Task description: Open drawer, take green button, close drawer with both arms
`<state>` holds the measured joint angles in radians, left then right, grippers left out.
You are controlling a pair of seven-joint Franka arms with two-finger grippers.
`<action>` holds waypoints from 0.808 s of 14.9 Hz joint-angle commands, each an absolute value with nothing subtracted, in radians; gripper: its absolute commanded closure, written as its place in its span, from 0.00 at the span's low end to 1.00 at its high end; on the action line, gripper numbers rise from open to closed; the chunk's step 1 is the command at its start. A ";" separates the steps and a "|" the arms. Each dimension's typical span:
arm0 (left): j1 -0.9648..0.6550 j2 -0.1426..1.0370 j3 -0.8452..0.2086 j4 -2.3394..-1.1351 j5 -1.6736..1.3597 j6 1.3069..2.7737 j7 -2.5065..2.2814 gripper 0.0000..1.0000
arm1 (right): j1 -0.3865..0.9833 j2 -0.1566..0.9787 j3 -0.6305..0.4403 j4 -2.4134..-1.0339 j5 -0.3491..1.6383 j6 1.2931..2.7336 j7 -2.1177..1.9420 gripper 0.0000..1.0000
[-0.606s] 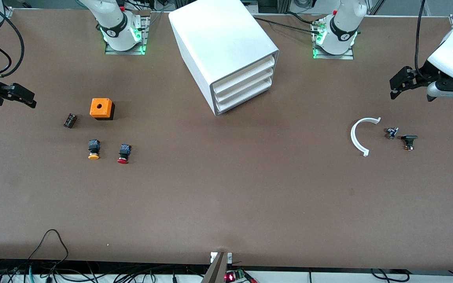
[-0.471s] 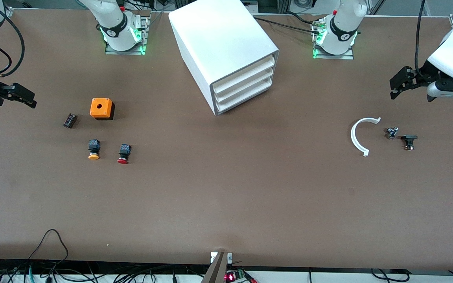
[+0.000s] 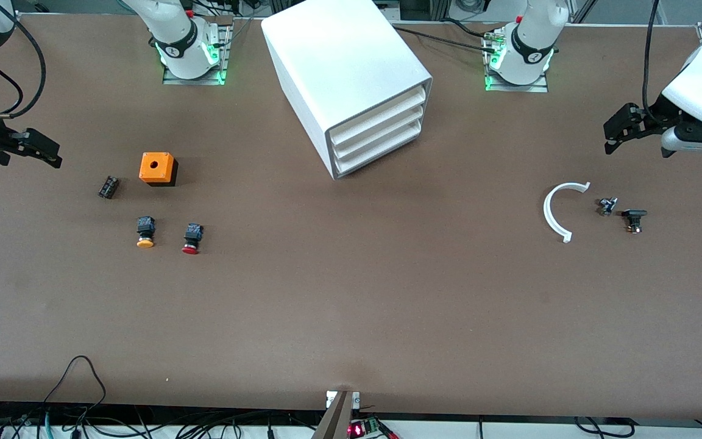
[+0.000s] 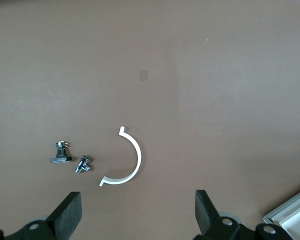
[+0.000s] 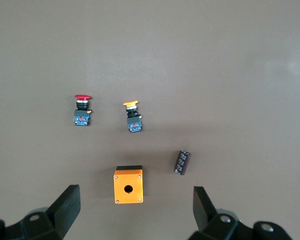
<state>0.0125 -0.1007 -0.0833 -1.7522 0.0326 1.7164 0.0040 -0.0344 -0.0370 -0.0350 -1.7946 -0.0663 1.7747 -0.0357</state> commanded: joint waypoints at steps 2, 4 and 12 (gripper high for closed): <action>0.009 -0.007 -0.086 -1.788 0.022 1.752 0.021 0.00 | -0.035 -0.040 -0.035 -1.782 -0.054 1.763 -0.028 0.00; 0.011 0.024 -0.086 -1.833 -0.067 1.750 0.026 0.00 | -0.035 -0.040 -0.035 -1.782 -0.055 1.763 -0.028 0.00; 0.006 0.236 -0.147 -2.011 -0.526 1.830 0.041 0.00 | -0.034 -0.038 -0.034 -1.776 -0.058 1.761 -0.037 0.00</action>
